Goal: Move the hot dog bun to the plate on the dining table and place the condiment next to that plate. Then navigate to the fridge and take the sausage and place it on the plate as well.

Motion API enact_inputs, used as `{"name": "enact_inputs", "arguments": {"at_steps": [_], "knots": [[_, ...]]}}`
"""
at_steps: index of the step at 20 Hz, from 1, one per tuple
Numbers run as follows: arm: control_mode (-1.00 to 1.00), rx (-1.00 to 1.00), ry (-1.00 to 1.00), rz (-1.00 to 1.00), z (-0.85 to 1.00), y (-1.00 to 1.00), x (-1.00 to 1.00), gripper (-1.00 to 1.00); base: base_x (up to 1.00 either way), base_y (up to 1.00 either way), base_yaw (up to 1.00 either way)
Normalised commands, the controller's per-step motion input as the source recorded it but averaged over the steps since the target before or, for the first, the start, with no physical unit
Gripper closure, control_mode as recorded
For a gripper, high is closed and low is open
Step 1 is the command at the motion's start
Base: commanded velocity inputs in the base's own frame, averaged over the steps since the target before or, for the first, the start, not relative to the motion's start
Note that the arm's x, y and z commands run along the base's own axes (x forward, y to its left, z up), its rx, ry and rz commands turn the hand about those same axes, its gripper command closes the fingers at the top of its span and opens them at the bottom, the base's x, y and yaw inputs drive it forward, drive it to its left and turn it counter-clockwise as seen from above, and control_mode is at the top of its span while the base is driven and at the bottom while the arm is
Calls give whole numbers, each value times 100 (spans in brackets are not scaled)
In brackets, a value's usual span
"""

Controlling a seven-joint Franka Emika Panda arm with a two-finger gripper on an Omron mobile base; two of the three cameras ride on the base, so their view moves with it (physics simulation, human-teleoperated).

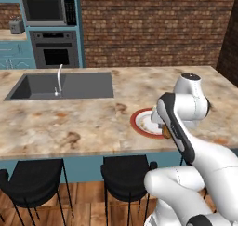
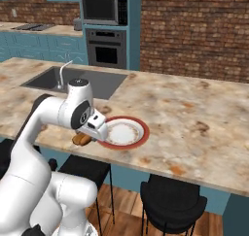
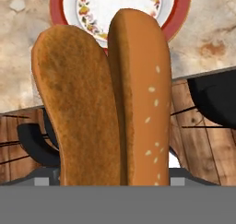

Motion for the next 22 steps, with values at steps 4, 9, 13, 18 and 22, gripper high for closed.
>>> {"name": "enact_inputs", "arguments": {"at_steps": [4,9,13,18,22], "knots": [[-100,3,11,-2,-19,-39,89,100,0,0,0],[-100,0,7,0,-43,-36,100,100,0,0,0],[-100,0,2,0,-45,-38,100,100,0,0,0],[-100,0,7,0,-61,-36,97,100,0,0,0],[-100,0,1,0,-59,-17,82,100,0,0,0]]}}
